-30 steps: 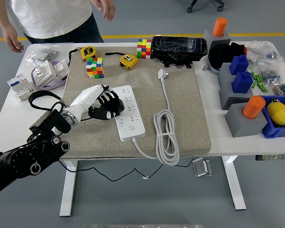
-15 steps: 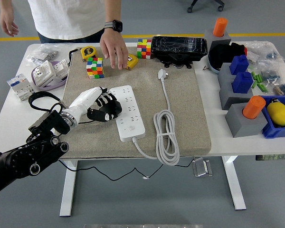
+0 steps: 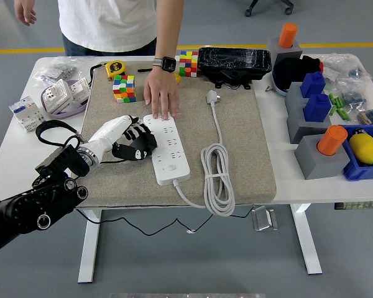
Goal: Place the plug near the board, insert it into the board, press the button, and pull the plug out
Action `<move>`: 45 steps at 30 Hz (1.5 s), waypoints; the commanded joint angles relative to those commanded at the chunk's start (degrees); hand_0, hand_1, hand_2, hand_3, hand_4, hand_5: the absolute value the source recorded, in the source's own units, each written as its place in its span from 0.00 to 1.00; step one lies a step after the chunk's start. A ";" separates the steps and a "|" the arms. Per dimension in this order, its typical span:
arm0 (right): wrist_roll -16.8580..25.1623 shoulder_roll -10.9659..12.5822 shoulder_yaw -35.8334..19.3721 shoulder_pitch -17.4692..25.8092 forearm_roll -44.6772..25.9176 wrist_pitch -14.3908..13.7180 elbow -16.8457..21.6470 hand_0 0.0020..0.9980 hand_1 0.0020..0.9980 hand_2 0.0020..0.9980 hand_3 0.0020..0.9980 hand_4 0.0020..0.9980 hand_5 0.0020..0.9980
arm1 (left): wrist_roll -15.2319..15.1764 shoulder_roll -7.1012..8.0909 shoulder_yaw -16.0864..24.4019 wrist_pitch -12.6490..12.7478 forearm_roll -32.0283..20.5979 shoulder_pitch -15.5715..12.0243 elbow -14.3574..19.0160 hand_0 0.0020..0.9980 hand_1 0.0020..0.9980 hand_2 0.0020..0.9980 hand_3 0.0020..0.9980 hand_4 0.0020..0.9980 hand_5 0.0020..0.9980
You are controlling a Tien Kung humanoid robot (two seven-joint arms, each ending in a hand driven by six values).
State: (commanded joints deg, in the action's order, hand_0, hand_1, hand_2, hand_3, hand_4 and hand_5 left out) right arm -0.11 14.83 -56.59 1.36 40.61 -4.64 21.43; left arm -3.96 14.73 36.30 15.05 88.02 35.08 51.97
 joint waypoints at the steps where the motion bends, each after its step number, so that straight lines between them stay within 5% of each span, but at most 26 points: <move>1: 0.00 0.00 -0.04 0.00 0.05 -0.01 0.00 0.60 0.63 0.63 0.55 0.93 0.48 | 0.05 -0.01 0.06 -0.07 -0.06 0.01 0.02 0.53 0.51 0.56 0.58 0.76 0.00; 3: -0.02 -0.01 -0.06 0.02 0.03 -0.02 -0.05 0.60 0.63 0.63 0.55 0.93 0.48 | 0.09 0.00 0.00 -0.25 -0.10 0.05 0.02 0.53 0.51 0.56 0.58 0.76 0.00; 4: -0.02 0.00 -0.05 0.03 0.04 -0.01 -0.06 0.60 0.63 0.63 0.55 0.93 0.48 | 0.09 0.01 -0.01 -0.32 -0.10 0.05 0.01 0.57 0.53 0.57 0.57 0.84 0.05; 9: -0.03 -0.04 -0.02 0.06 0.05 0.00 -0.06 0.60 0.63 0.63 0.55 0.93 0.48 | -0.66 0.01 -0.04 -0.66 -0.26 -0.05 -0.42 0.57 0.53 0.57 0.57 0.84 0.05; 10: -0.03 -0.05 -0.03 0.06 0.07 0.01 -0.04 0.60 0.63 0.63 0.55 0.93 0.48 | -0.89 0.02 0.00 -0.69 -0.34 -0.06 -0.47 0.69 0.72 0.73 0.72 1.00 0.32; 15: -0.01 -0.02 0.05 0.00 0.10 0.03 0.01 0.60 0.63 0.63 0.55 0.93 0.48 | -1.86 0.03 0.27 -0.53 -0.98 -0.06 -0.60 0.69 0.72 0.73 0.72 1.00 0.32; 16: -0.01 -0.02 0.06 0.00 0.08 0.04 0.01 0.60 0.63 0.63 0.55 0.93 0.48 | -1.95 -0.01 0.37 -0.52 -1.11 -0.07 -0.60 0.71 0.76 0.78 0.75 1.00 0.46; 26: 0.00 -0.03 -0.06 0.02 0.15 0.06 0.02 0.60 0.63 0.62 0.55 0.93 0.48 | -2.52 0.20 2.23 0.13 -1.95 -0.71 0.63 0.71 0.77 0.79 0.77 1.00 0.49; 31: 0.01 0.03 -0.05 0.02 0.25 0.04 0.05 0.60 0.63 0.62 0.55 0.93 0.48 | -3.44 0.77 5.95 3.46 -3.45 -3.09 5.97 0.68 0.72 0.75 0.75 1.00 0.53; 37: 0.00 0.06 -0.11 0.01 0.35 0.05 0.05 0.60 0.63 0.62 0.55 0.93 0.48 | -2.66 2.12 9.96 9.58 -2.28 -9.22 15.45 0.69 0.72 0.73 0.74 0.95 0.49; 45: 0.03 0.03 -0.28 0.06 0.54 0.04 0.08 0.60 0.63 0.62 0.55 0.93 0.48 | 3.27 4.20 10.25 12.14 4.30 -16.10 22.22 0.70 0.75 0.75 0.75 0.93 0.51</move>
State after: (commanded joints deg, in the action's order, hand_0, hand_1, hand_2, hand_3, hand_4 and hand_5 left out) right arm -0.08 14.86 -56.87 1.42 41.15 -4.60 21.51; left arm -0.69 18.93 46.55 27.19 92.32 18.98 74.18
